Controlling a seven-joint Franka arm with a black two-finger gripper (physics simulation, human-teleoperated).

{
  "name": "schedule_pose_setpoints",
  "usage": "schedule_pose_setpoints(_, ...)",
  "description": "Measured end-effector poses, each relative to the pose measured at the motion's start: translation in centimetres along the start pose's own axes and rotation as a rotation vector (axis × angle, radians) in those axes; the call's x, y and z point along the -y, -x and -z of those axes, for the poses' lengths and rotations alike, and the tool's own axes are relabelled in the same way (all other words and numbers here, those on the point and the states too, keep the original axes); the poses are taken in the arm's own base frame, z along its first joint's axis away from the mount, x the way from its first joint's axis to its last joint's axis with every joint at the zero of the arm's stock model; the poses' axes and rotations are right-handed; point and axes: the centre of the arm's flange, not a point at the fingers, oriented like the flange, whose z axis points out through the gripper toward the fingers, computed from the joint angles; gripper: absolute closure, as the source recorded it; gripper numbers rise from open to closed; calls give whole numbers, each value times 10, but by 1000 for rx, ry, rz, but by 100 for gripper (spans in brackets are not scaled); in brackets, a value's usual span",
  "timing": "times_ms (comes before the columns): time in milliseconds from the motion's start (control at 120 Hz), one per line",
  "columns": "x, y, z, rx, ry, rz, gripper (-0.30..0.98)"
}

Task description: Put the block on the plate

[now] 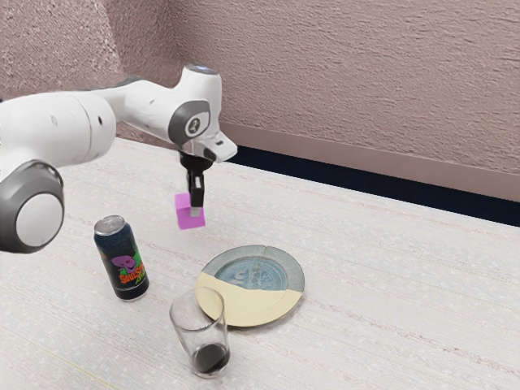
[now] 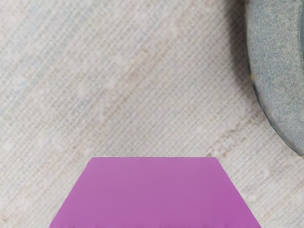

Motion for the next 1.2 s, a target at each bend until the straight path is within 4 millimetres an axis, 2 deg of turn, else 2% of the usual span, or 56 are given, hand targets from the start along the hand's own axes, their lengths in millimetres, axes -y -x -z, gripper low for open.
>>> schedule_pose_setpoints(383, -101, -74, 1, 40, 11, -5, 30)
schedule_pose_setpoints(567, -142, -101, -1, 47, 9, 4, 30)
schedule_pose_setpoints(650, -158, -107, -4, 46, 15, 15, 30)
schedule_pose_setpoints(908, -187, -119, -18, 33, 35, 64, 30)
schedule_pose_setpoints(1050, -191, -119, -23, 33, 42, 99, 30)
schedule_pose_setpoints(1200, -191, -120, -19, 24, 32, 124, 16)
